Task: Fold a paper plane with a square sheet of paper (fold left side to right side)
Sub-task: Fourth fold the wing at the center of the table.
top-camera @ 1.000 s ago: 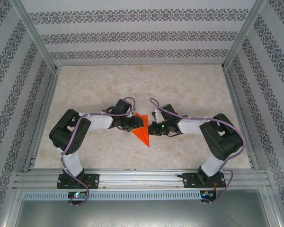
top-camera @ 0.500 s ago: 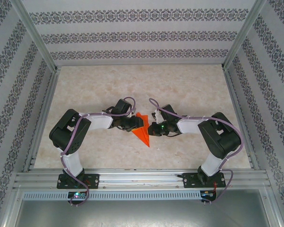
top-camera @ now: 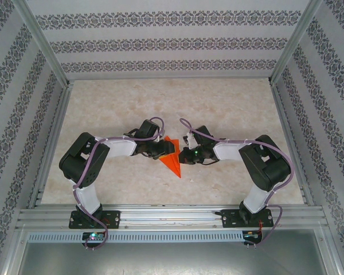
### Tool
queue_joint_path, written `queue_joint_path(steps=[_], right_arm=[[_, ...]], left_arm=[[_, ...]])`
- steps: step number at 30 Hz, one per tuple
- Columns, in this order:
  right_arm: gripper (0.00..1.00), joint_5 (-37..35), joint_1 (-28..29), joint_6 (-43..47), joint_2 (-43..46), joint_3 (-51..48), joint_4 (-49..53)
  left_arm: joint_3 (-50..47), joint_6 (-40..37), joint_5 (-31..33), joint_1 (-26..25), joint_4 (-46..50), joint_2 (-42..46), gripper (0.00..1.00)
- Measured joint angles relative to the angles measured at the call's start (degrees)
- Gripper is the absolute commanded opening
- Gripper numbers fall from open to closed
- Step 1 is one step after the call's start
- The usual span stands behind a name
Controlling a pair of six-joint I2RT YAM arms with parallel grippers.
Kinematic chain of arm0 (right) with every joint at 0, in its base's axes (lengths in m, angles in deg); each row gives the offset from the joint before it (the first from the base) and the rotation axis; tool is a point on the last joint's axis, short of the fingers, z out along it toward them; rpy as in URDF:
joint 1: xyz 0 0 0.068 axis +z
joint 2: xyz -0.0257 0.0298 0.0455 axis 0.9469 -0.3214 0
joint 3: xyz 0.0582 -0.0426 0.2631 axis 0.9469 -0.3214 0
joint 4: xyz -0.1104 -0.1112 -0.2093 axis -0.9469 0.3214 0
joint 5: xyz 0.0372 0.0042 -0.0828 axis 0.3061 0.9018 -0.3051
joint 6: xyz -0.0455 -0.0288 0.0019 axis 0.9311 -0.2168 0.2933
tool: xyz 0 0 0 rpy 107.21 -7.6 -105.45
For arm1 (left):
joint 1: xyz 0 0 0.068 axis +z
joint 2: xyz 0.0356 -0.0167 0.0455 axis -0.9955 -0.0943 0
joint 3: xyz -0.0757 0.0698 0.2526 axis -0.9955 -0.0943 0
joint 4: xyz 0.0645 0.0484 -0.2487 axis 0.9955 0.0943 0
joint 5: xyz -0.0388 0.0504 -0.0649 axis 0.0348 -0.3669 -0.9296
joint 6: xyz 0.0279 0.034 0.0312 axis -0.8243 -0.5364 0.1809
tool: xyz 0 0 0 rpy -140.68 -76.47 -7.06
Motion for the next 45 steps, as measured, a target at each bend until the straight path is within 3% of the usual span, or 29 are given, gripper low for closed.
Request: queue_joint_path(steps=[8,16,20,27,45], right_arm=[[0.00,0.2,0.0,0.0,-0.6,0.5,0.0],[0.00,0.4,0.0,0.0,-0.8,0.6,-0.1],[0.00,0.6,0.0,0.0,-1.0,0.9,0.0],[0.00,0.8,0.0,0.0,-1.4,1.4,0.4],[0.00,0.8,0.0,1.1,-2.1,2.9,2.8]], left_arm=[[0.0,-1.3,2.5,0.0,4.1,3.8,0.52],[0.8,-2.7,1.7,0.0,4.7,5.0,0.13],[3.1,-3.1,-0.9,0.0,4.3,2.9,0.03],[4.7,-3.2,-4.3,0.0,2.9,-1.9,0.01],[4.7,-3.9,-2.3,0.0,2.9,-5.4,0.00]])
